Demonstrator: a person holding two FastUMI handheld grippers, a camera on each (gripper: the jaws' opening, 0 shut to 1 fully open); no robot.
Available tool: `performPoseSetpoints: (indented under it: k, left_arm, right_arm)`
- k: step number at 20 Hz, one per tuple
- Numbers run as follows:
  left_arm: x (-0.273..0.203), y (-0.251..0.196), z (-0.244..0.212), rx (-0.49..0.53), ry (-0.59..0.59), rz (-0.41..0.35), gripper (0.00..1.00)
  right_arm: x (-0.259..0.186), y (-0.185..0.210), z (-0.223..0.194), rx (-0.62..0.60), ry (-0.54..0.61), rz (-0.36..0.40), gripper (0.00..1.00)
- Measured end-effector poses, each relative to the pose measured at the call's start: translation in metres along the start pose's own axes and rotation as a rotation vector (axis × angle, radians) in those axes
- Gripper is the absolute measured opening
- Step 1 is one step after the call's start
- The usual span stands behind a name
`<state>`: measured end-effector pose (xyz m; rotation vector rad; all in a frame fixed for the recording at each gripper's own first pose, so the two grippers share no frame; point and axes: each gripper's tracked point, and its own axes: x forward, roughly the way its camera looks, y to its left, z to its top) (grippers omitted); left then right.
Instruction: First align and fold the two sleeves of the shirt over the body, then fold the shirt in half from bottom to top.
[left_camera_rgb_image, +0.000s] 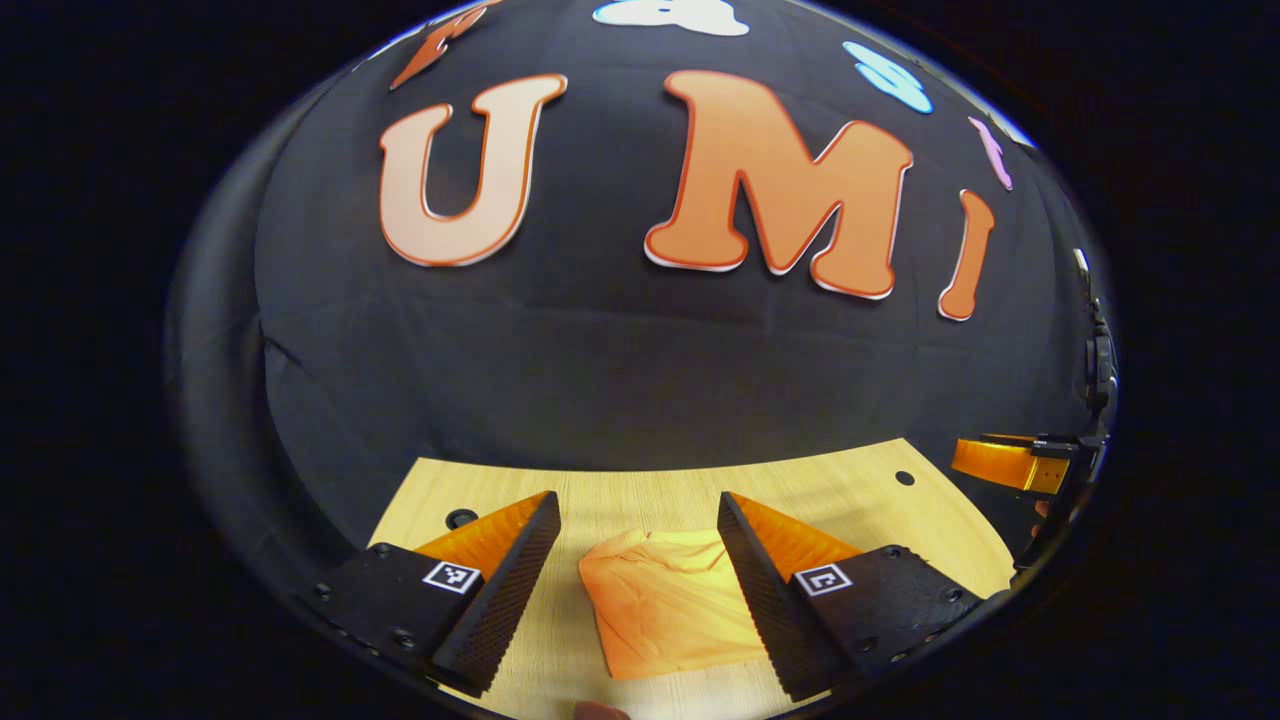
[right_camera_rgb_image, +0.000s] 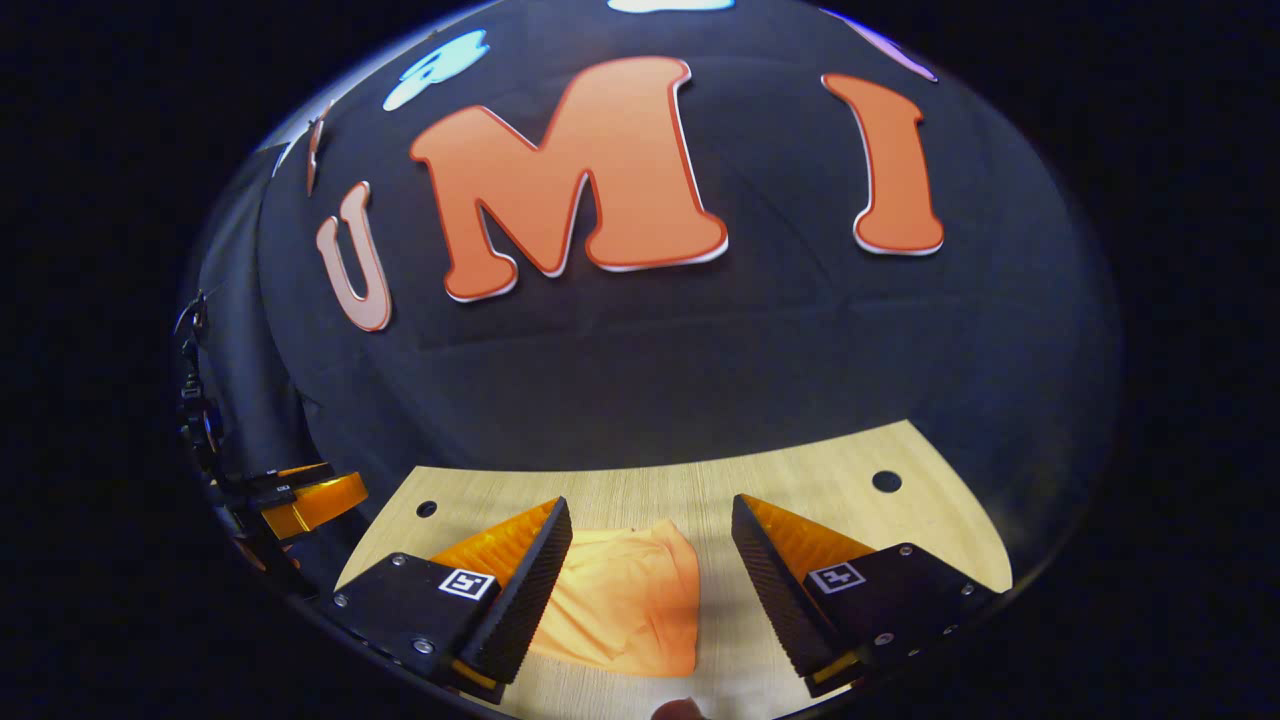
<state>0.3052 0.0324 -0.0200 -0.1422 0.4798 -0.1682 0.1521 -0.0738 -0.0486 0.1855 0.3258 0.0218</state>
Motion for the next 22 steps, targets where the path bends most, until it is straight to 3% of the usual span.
performPoseSetpoints:
  k: [6,16,22]
  left_arm:
    - [-0.078,-0.025,0.022,0.016,-0.147,0.02,0.98]
    - [-0.186,-0.042,0.011,0.019,-0.34,0.086,0.97]
    - [-0.23,-0.057,-0.001,0.033,-0.438,0.111,0.97]
  right_arm:
    - [-0.07,0.005,0.013,-0.104,-0.15,0.006,0.98]
    - [-0.153,0.011,0.01,-0.163,-0.315,-0.008,0.98]
    - [-0.178,0.028,-0.012,-0.174,-0.333,0.046,0.97]
